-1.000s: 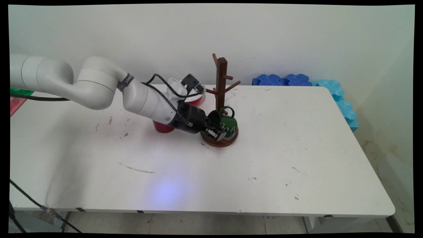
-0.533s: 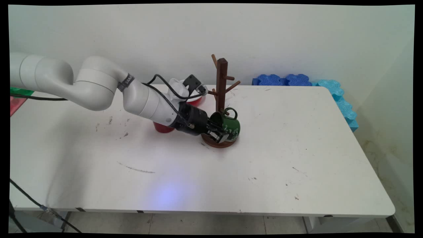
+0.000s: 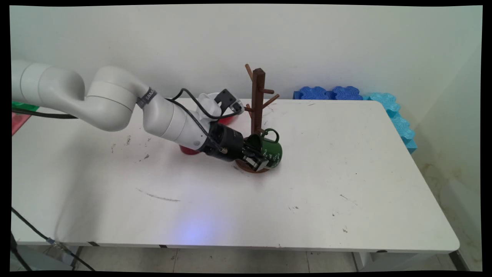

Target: Place the picked object on the table

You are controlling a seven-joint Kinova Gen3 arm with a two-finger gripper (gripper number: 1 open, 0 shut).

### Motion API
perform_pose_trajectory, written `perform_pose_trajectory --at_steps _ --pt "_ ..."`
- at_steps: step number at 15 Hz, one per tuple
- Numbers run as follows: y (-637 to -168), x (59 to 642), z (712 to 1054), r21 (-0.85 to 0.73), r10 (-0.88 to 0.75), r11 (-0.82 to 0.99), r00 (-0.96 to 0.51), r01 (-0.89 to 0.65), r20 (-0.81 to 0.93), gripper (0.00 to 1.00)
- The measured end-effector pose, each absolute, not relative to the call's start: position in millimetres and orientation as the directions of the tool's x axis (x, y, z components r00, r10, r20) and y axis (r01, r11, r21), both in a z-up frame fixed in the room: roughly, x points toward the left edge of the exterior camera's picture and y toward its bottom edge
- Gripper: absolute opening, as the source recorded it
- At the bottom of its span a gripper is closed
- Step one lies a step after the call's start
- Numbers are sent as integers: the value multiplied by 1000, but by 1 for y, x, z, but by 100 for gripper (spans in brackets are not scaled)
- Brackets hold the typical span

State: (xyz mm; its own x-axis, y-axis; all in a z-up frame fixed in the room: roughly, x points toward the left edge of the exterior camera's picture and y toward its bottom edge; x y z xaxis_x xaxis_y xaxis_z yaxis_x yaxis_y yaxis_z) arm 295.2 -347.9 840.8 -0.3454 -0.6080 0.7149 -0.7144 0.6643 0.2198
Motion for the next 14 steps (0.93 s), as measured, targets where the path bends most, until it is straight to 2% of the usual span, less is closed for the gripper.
perform_pose_trajectory --at_steps 14 --pt "-325 286 849 201 -581 716 -411 -668 703 0"
